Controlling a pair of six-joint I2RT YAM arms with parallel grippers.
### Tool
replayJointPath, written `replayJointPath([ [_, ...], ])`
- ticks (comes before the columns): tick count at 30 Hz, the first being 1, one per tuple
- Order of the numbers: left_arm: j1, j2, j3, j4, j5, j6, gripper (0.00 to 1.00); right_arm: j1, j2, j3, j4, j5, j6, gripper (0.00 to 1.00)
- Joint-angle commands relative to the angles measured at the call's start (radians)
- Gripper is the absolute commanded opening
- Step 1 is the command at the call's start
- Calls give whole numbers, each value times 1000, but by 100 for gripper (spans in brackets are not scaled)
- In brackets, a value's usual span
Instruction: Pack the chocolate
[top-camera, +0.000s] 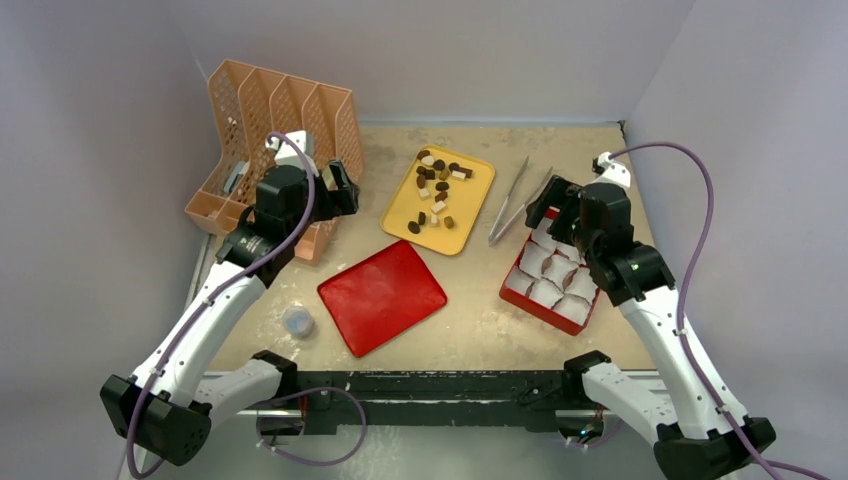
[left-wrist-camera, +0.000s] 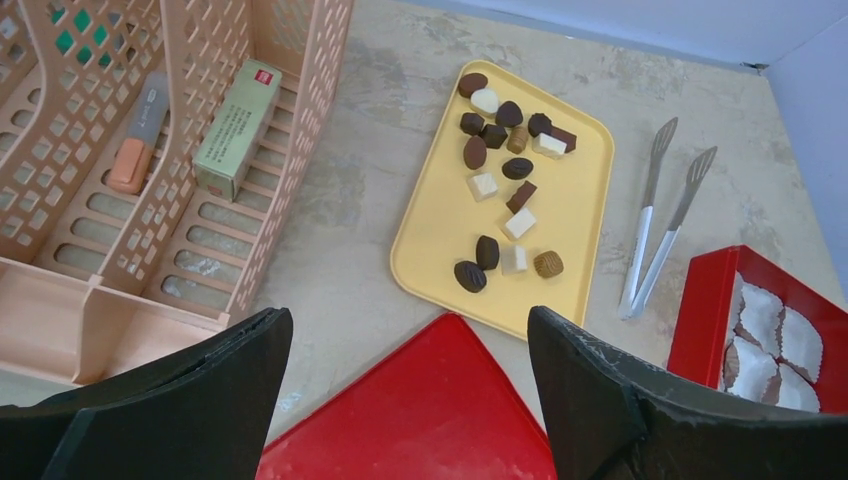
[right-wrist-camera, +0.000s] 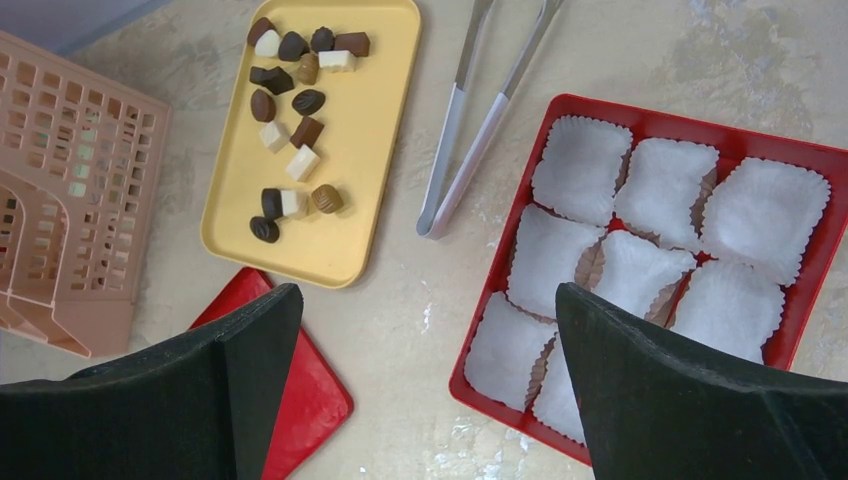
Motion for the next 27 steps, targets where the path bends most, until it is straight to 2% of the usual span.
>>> replayJointPath([
  [1, -3, -11, 3, 103, 38, -5, 87, 2, -23, 46, -2, -2, -3, 99],
  [7, -4, 92, 32, 157, 112, -32, 85, 2, -36, 62, -29, -3, -9, 99],
  [10, -38, 199, 79, 159, 103, -48, 78, 2, -59, 54, -18, 3, -25, 99],
  [15, -122, 385, 153, 186, 63, -54, 66, 3, -91, 34, -1, 5, -45, 99],
  [21, -268, 590, 266, 260, -71, -52, 60, 2, -114, 32, -22, 1, -50, 99],
  [27, -414, 815, 419, 344, -124, -51, 59, 2, -137, 27, -43, 5, -39, 99],
])
